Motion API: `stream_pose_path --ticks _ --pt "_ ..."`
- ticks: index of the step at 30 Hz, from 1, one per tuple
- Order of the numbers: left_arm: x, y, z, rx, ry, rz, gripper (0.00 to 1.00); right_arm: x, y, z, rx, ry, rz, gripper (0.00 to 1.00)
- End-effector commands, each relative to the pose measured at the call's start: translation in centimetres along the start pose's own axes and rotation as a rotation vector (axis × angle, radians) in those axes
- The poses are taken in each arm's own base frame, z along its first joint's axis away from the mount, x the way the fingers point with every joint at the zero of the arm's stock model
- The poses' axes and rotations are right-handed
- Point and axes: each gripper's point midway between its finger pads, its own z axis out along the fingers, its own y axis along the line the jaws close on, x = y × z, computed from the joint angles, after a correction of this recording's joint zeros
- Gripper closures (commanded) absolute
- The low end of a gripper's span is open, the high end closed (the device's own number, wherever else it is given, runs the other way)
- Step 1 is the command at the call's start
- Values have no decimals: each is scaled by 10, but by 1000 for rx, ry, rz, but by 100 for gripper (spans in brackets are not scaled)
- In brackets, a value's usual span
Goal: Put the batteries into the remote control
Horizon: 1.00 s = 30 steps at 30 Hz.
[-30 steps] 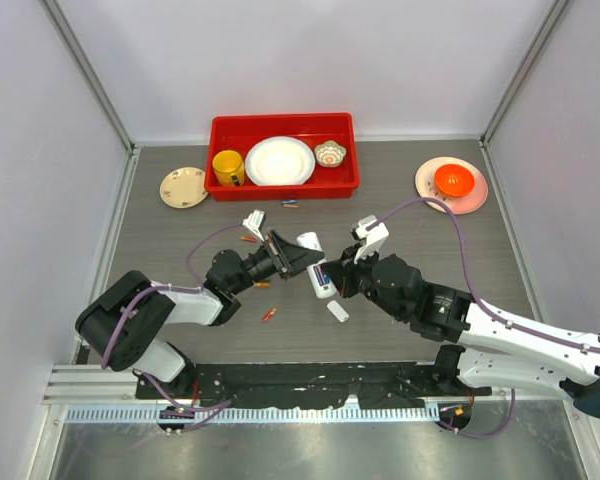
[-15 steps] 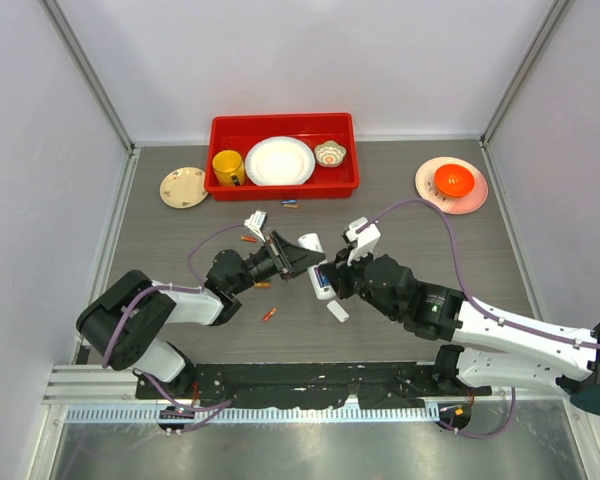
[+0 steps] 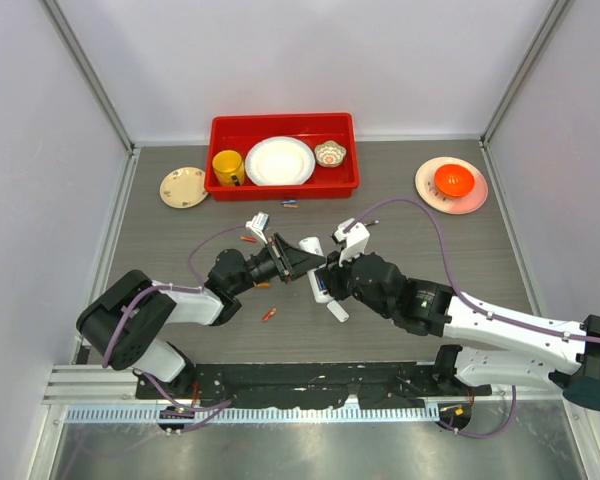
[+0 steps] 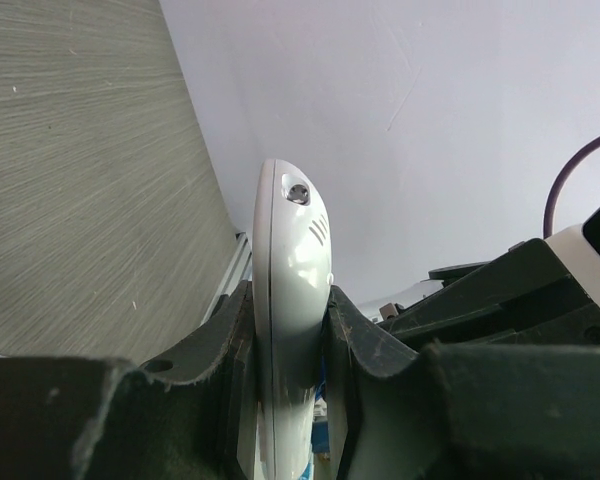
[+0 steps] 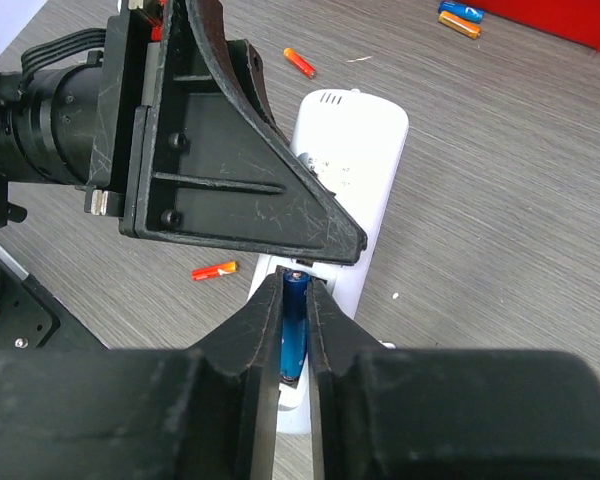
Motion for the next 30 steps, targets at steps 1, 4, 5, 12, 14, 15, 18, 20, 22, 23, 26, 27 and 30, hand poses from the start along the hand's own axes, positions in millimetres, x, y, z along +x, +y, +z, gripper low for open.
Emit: stream_pose_path --ticks 1,4,5,12,14,15,18,20,22,23,26,27,30 --pt "-11 -59 2 203 -32 61 100 5 1 -2 10 36 9 80" --pt "-11 -59 1 204 -34 63 100 0 1 -4 12 21 22 76" --pt "-10 -59 1 204 -34 63 100 -1 0 -5 13 16 24 75" --pt "-9 -59 1 205 -31 62 100 -9 -1 -10 18 -13 43 69" --pt "-9 -58 1 205 -31 62 100 -13 -1 -11 18 -24 52 69" --pt "-9 -57 1 202 -31 60 100 -14 -3 -12 26 -30 53 68" --pt "-9 -56 1 202 -32 59 100 -20 -5 -15 35 -46 58 68" --pt "-8 -55 0 202 -32 57 100 -23 -7 -16 47 -58 60 66" --pt "-9 -55 0 200 -33 58 100 -26 -10 -19 55 -71 64 66" --pt "-8 -54 0 199 -31 57 100 -28 -10 -20 57 -78 67 65" --pt "-8 -52 0 196 -32 54 100 -32 -11 -22 61 -92 70 65" --pt "-8 -52 0 196 -31 55 100 -33 -12 -23 63 -94 70 65" --pt "-7 -52 0 197 -29 53 100 -36 -12 -25 63 -100 67 65"
